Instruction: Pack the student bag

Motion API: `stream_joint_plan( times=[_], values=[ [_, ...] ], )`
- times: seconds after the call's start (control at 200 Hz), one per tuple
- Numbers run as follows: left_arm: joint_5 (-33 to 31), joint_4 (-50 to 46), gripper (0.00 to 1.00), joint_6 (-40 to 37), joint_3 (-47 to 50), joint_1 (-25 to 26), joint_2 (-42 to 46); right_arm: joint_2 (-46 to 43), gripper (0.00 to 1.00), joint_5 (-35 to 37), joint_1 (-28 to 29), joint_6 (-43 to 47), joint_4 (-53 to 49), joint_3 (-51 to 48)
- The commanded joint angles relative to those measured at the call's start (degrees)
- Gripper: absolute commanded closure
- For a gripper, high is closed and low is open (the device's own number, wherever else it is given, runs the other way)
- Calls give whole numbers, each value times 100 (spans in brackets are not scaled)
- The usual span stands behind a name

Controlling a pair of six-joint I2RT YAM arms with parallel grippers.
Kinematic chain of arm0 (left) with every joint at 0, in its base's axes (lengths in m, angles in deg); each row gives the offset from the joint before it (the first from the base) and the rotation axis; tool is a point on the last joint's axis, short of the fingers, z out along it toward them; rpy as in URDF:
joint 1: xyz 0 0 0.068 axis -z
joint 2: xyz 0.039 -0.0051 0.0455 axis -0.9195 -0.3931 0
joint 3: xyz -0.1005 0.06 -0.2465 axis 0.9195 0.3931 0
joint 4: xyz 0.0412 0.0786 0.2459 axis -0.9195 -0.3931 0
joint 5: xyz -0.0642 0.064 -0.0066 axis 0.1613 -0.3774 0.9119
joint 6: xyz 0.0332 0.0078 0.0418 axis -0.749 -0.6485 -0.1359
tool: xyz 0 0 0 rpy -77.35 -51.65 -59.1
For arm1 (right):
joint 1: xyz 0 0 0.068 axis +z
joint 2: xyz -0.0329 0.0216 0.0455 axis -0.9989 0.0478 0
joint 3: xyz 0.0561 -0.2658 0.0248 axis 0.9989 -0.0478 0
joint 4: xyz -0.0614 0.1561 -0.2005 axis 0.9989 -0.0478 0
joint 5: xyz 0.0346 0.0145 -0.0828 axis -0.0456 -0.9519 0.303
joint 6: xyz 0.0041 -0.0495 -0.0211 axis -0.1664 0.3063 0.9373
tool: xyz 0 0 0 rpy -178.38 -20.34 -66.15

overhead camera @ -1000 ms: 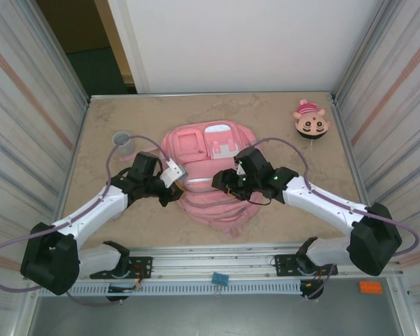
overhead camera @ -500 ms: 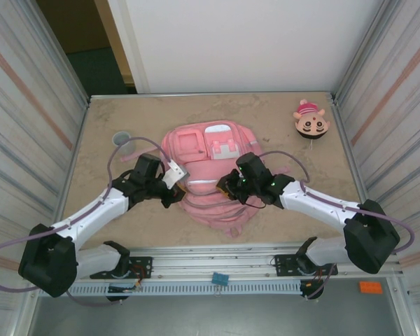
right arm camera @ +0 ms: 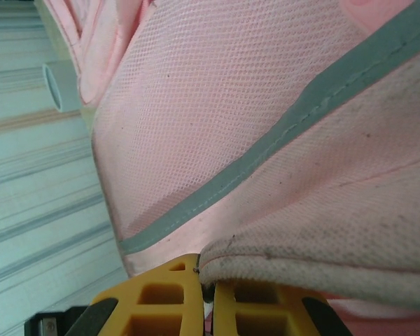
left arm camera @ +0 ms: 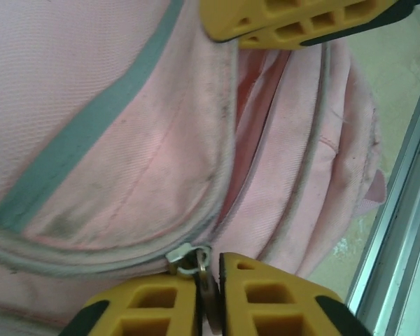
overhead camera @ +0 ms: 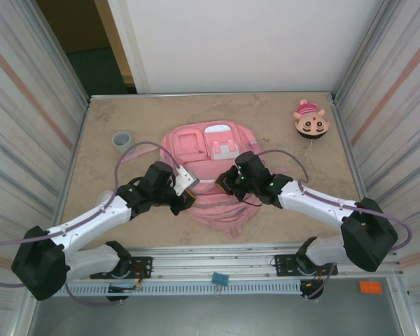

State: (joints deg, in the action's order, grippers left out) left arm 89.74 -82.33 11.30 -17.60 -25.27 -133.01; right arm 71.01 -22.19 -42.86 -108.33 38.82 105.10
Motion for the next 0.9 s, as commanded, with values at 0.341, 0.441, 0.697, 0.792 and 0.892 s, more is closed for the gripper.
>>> stream_joint_plan(
  times=[0.341, 0.441, 0.697, 0.792, 0.892],
  values=[
    [-345, -442, 26, -1663, -783, 666, 496, 196, 100, -2148, -1107, 3916, -2352, 1332],
    [-440, -515, 20, -2532, -744, 289, 660, 365, 100, -2357, -1371, 4845, -3070, 1757],
    [757, -736, 19, -4281, -1300, -645, -208, 630, 100, -2782, -1801, 5516, -3461, 2208],
    [941, -876, 21, -4393, -1648, -617, -765, 670, 100, -2777, -1828, 5545, -3444, 2254],
    [1061, -509, 22, -4418, -1632, -502, -1067, 691, 100, -2775, -1828, 5534, -3392, 2255]
  ],
)
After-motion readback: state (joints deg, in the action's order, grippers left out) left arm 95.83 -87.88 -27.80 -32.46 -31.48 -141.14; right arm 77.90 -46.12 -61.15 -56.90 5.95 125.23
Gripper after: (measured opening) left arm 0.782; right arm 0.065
